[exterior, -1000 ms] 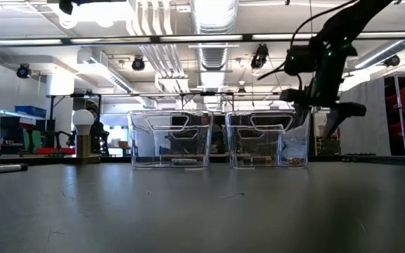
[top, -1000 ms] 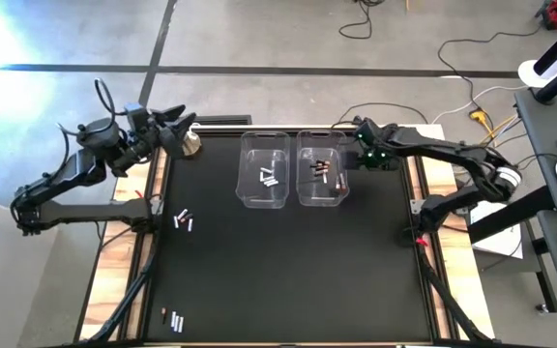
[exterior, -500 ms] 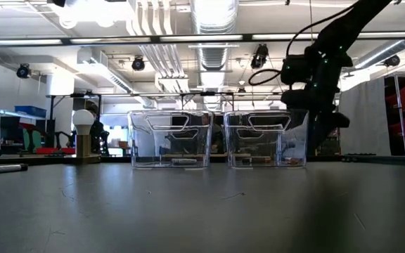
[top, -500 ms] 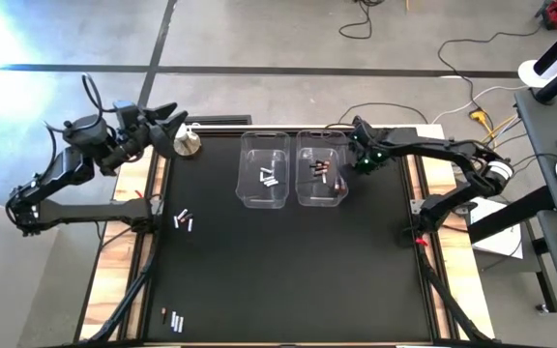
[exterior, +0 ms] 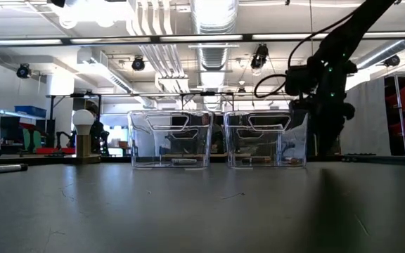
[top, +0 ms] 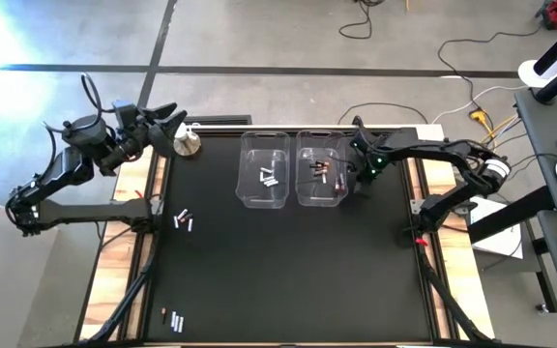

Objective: Sort batteries
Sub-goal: Put the white battery into the left transparent bin

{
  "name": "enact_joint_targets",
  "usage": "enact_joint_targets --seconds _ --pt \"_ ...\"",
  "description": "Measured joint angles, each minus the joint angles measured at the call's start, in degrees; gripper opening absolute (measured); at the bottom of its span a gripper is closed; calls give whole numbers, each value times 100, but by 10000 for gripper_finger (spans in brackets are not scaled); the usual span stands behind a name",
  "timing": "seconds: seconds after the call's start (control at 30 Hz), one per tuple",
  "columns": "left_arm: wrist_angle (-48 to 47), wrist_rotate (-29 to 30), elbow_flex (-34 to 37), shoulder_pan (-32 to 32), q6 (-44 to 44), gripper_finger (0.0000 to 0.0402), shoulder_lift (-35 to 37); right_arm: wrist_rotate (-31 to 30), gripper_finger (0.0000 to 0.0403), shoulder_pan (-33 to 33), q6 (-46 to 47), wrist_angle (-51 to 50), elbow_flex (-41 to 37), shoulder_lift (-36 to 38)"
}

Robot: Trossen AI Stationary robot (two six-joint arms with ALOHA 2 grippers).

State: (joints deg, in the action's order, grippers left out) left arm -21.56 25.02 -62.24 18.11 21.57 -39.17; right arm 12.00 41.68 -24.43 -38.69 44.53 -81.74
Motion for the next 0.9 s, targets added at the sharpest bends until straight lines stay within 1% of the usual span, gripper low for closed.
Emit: enact_joint_targets --seconds 0.07,0.17,0.23,0.63,0.9 --pt "4 0 0 0 44 231 -25 80 14 33 -46 263 -48 -51" --pt "2 -2 0 0 166 231 -71 545 10 75 82 887 -179 -56" --pt "1 -4 0 -2 230 231 -96 708 9 73 193 1218 -269 -39" --pt "-9 -12 0 -2 466 231 -171 869 9 76 134 2164 -683 -54" --pt "-9 -13 0 -2 603 231 -316 730 9 76 144 2508 -946 -84"
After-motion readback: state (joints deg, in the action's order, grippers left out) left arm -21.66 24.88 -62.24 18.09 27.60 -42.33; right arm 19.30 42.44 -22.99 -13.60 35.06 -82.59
